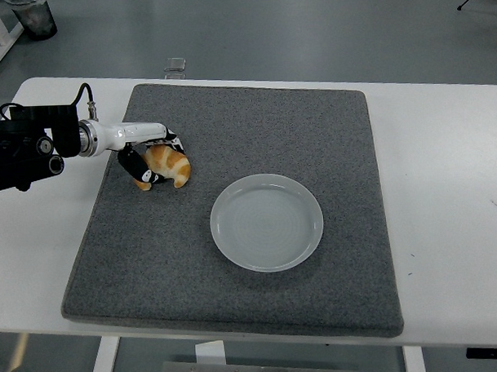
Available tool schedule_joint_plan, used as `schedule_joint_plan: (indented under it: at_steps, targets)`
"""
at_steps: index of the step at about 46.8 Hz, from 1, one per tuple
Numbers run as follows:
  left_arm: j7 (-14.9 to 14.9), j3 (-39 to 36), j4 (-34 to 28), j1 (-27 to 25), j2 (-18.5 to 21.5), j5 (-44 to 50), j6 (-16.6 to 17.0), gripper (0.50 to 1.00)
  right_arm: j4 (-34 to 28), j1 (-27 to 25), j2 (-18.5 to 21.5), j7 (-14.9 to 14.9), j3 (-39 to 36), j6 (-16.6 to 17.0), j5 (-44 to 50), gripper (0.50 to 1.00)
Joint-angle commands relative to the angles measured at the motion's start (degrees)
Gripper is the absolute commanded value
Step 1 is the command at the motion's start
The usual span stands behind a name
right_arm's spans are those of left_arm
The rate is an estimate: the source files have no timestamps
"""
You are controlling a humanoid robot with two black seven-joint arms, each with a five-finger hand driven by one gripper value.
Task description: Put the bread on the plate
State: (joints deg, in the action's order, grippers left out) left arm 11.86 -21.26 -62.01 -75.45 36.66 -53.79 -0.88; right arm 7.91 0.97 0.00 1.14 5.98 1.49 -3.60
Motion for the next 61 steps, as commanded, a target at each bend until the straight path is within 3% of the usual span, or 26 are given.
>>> schedule_joint_plan:
  at_steps: [1,19,28,48,61]
  targets:
    - [0.0,0.1,0.0,-0.8,0.1,0.0,0.0,0.500,0.0,0.0,0.0,0.0,0.0,0.0,0.0,0.952]
    - [0.4,0.8,-0.1,-4.5,0.5,1.1,-0.1,0.500,0.0,0.0,0.0,0.0,0.0,0.0,0.0,0.952]
    - [0.6,5.2,-0.6,-6.4,2.4,1.2,-1.8,0.500,0.0,0.0,0.0,0.0,0.0,0.0,0.0,0.952]
    - [1.3,16.7,-1.3,-13.6,7.6,1.3,-12.9,0.500,0.0,0.0,0.0,0.0,0.0,0.0,0.0,0.952]
    - [6.0,25.5,-2.9,-14.3,8.3,1.1,-22.2,0.500,0.0,0.0,0.0,0.0,0.0,0.0,0.0,0.954]
